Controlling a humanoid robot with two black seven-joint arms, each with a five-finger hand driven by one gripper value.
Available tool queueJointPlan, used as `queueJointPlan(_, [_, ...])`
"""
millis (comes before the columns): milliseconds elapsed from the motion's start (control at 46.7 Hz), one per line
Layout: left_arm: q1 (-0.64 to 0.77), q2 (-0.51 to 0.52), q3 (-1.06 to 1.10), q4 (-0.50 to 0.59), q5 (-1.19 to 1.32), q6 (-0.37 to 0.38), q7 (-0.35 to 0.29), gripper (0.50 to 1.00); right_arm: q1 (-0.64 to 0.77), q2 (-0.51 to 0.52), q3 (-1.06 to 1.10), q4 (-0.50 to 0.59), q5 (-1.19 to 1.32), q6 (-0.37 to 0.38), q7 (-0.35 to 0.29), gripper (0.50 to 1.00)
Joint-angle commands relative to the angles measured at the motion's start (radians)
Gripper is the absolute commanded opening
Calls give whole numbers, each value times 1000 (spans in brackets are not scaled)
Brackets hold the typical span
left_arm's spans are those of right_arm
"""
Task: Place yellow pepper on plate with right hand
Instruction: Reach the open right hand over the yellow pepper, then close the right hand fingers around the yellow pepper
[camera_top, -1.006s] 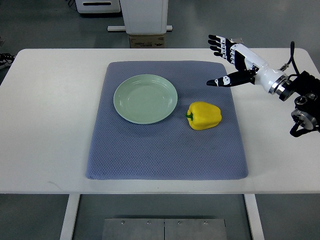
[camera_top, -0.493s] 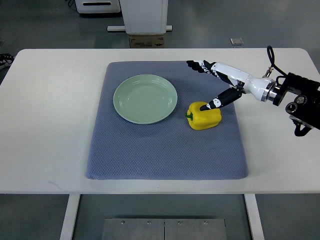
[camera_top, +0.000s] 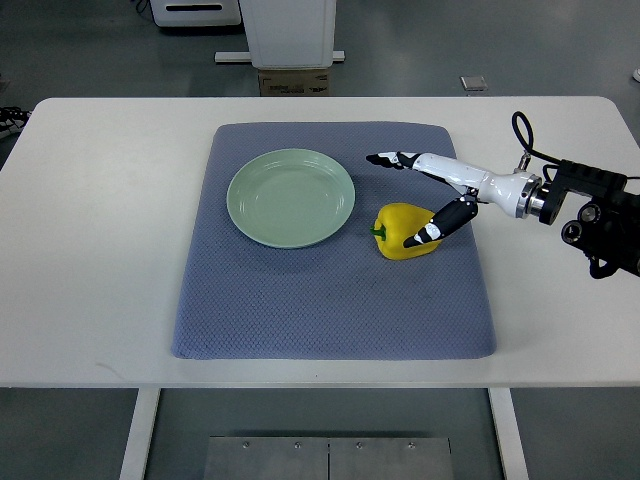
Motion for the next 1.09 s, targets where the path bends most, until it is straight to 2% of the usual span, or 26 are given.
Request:
queueJointPlan(0, [0,0,0,1,-1,0,0,1000,-4,8,-6,-1,-6,0,0,995])
queueJointPlan(428, [0,0,0,1,-1,0,0,1000,-31,51,-38,-22,-10,-77,0,995])
queueJointPlan(814, [0,0,0,-1,1,0,0,1000,-41,81,-58,-94,-10,-83,0,985])
queueJointPlan(1071, [0,0,0,-1,-1,0,0,1000,-51,86,-61,-96,-10,-84,0,960])
